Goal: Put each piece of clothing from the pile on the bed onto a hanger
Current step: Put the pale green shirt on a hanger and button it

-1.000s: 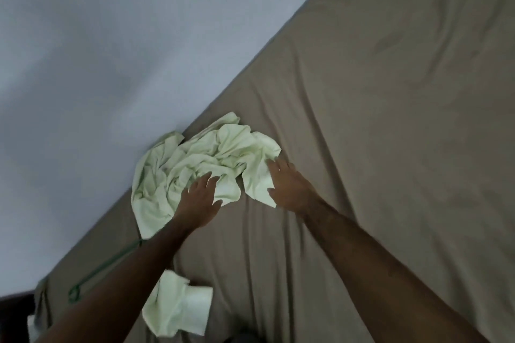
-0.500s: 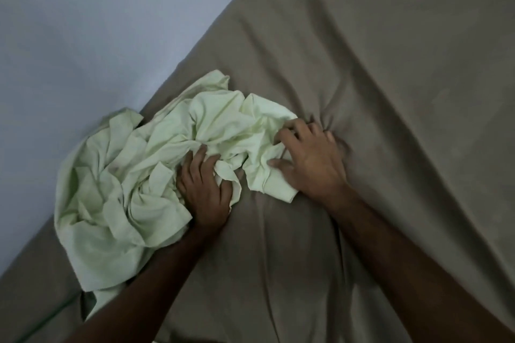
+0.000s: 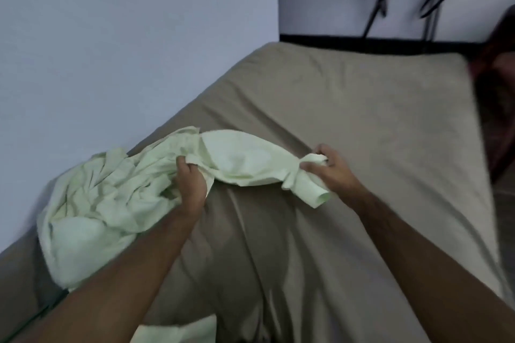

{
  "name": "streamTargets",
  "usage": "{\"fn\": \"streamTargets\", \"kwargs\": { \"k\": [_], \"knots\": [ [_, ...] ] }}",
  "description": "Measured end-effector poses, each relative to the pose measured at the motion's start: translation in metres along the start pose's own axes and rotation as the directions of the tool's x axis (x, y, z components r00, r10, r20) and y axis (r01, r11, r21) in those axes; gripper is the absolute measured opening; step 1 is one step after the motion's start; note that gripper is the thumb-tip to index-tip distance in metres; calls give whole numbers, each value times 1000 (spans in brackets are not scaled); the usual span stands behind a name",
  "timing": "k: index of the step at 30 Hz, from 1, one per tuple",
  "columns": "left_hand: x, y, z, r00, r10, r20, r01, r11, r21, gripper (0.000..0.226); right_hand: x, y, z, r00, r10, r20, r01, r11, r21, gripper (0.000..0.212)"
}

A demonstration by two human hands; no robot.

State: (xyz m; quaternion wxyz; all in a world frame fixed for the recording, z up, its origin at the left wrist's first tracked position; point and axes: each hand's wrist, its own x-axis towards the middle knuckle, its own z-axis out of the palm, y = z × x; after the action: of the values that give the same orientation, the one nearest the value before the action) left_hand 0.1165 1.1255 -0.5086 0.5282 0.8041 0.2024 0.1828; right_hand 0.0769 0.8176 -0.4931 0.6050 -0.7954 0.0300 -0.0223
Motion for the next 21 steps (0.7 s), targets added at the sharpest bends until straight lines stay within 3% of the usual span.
{"fn": "streamTargets", "kwargs": {
  "k": [2,3,5,6,8,9,11,12,13,14,16,18,21],
  "knots": [
    [-30,46,3,980,-132,148,187,867,-462,37,-54,-17,-36,985,21,-170,-15,999,36,30],
    [-52,69,5,958,-146,247,265,781,-566,33,-81,-27,-53,970,33,-241,-25,999,35,29],
    [-104,112,9,866,-96,491,408,704,-582,26,-134,-50,-82,946,53,-321,-60,998,-13,30],
    [-131,138,11,781,-15,624,456,697,-554,27,-156,-61,-97,940,69,-333,-86,996,-37,38],
    [-191,179,10,482,179,858,507,741,-439,27,-189,-77,-127,940,129,-315,-197,961,-194,58],
    [-214,193,9,348,279,895,404,817,-412,26,-201,-85,-141,942,167,-291,-265,903,-339,57],
    [-244,200,10,74,423,903,-3,906,-424,26,-215,-89,-160,961,188,-201,-272,767,-582,31],
    [-251,193,12,-48,416,908,-225,881,-416,35,-219,-86,-163,969,174,-176,-247,736,-630,17],
    [-251,184,9,-113,383,917,-407,824,-395,42,-221,-81,-161,969,173,-175,-245,741,-625,13],
    [-248,171,6,-123,388,914,-541,745,-389,47,-223,-73,-156,969,170,-180,-244,781,-575,17],
    [-228,138,-6,-22,425,905,-731,610,-305,55,-225,-55,-137,973,135,-186,-206,870,-448,19],
    [-197,104,-22,85,389,917,-814,558,-161,50,-229,-35,-108,985,151,-80,-171,893,-416,15],
    [-162,63,-47,108,160,981,-877,481,18,50,-230,-6,-61,952,243,185,-99,819,-565,66]
  ]
}}
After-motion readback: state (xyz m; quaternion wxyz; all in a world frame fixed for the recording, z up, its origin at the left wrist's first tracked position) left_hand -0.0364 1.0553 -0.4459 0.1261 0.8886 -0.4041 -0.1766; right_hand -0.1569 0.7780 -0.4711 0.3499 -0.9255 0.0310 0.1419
